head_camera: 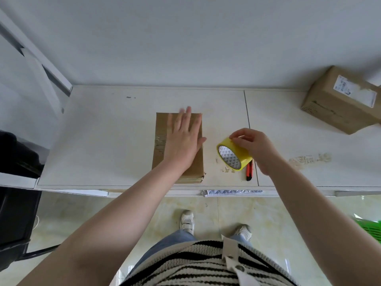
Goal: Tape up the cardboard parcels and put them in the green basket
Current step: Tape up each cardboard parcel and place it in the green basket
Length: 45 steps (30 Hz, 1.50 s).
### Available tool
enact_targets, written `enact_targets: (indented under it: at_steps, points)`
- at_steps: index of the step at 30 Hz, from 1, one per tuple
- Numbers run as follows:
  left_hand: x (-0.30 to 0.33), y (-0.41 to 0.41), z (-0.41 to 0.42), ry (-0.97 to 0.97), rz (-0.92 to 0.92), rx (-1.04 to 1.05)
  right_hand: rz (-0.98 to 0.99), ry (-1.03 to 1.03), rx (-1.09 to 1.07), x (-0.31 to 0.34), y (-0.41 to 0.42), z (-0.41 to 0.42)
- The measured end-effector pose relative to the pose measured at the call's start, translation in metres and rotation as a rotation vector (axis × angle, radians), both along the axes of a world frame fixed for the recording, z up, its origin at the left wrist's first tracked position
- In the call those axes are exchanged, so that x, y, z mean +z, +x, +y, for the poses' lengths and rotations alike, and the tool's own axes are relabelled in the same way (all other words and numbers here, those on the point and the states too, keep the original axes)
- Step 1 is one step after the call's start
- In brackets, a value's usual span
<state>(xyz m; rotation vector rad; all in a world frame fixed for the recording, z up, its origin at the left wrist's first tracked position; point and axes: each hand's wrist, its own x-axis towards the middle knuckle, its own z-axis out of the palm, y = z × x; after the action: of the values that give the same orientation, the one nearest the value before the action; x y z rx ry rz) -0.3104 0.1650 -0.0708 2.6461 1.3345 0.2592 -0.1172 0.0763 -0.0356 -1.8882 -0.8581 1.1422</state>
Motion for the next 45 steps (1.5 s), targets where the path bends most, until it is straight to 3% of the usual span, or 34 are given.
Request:
enact_targets:
  at_steps: [3, 5, 13, 21, 24, 27, 33, 45]
  points:
    - [0.021, 0.022, -0.02, -0.414, -0.534, 0.02, 0.05, 0.087, -0.002, 0.009, -0.015, -0.003]
    - [0.03, 0.032, -0.027, -0.565, -0.665, 0.119, 0.05, 0.125, -0.025, 0.011, -0.022, -0.002]
    - [0.042, 0.037, -0.021, -0.79, -0.815, 0.374, 0.06, 0.228, -0.029, 0.001, -0.032, -0.005]
    - [0.047, 0.032, -0.018, -1.022, -0.913, 0.357, 0.089, 0.313, 0.013, -0.01, -0.035, -0.004]
    - [0.048, 0.03, -0.016, -0.972, -0.864, 0.318, 0.107, 0.301, -0.039, -0.014, -0.037, -0.006]
    - [0.051, 0.028, -0.015, -0.883, -0.792, 0.275, -0.049, 0.359, -0.13, -0.012, -0.035, -0.006]
    - [0.054, 0.03, -0.015, -0.796, -0.731, 0.219, -0.256, 0.484, 0.016, 0.001, -0.027, -0.003]
    - [0.056, 0.024, -0.011, -0.644, -0.671, 0.077, -0.288, 0.397, 0.043, 0.008, -0.026, -0.002]
